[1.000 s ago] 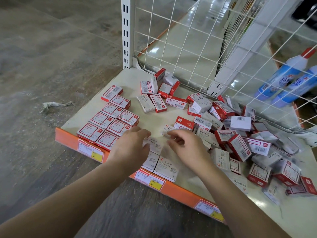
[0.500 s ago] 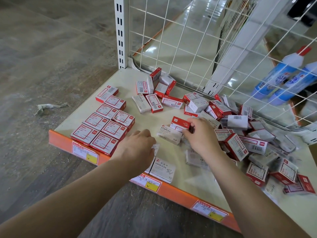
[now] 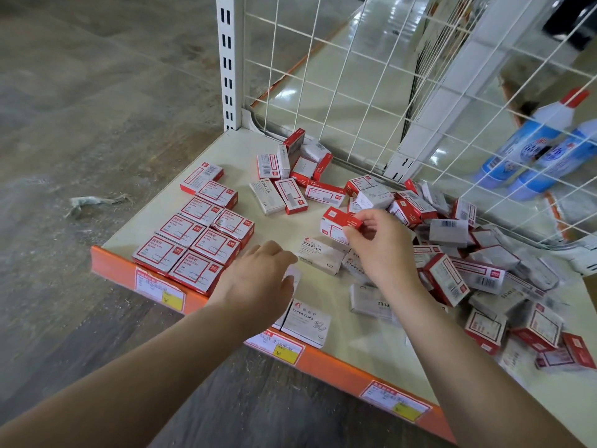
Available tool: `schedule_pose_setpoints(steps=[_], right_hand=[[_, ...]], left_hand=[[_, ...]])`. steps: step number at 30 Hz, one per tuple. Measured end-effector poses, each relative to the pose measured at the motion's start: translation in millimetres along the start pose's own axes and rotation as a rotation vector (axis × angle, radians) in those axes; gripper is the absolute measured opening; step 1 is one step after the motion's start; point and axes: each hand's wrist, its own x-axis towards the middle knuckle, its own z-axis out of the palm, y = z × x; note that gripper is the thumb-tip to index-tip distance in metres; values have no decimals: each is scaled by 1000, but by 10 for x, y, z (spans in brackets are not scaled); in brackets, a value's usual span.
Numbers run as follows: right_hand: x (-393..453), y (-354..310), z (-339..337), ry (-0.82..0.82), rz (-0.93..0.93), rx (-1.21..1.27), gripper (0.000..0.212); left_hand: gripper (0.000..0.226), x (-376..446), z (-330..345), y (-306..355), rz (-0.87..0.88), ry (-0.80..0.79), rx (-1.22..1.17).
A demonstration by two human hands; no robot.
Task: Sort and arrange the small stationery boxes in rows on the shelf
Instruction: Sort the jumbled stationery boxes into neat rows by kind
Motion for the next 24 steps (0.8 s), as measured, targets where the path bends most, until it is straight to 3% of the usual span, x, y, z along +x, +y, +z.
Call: schedule_pose_setpoints(steps=[6, 14, 24], right_hand=[[-165, -70, -129, -76, -10, 147, 20], [-340, -110, -135, -165, 19, 334, 20], [-425, -121, -87, -344, -28, 343, 22]], left_hand=[[40, 103, -37, 29, -126, 99, -235], [38, 67, 21, 13, -160, 23, -448], [21, 87, -44, -25, -245, 134, -626]])
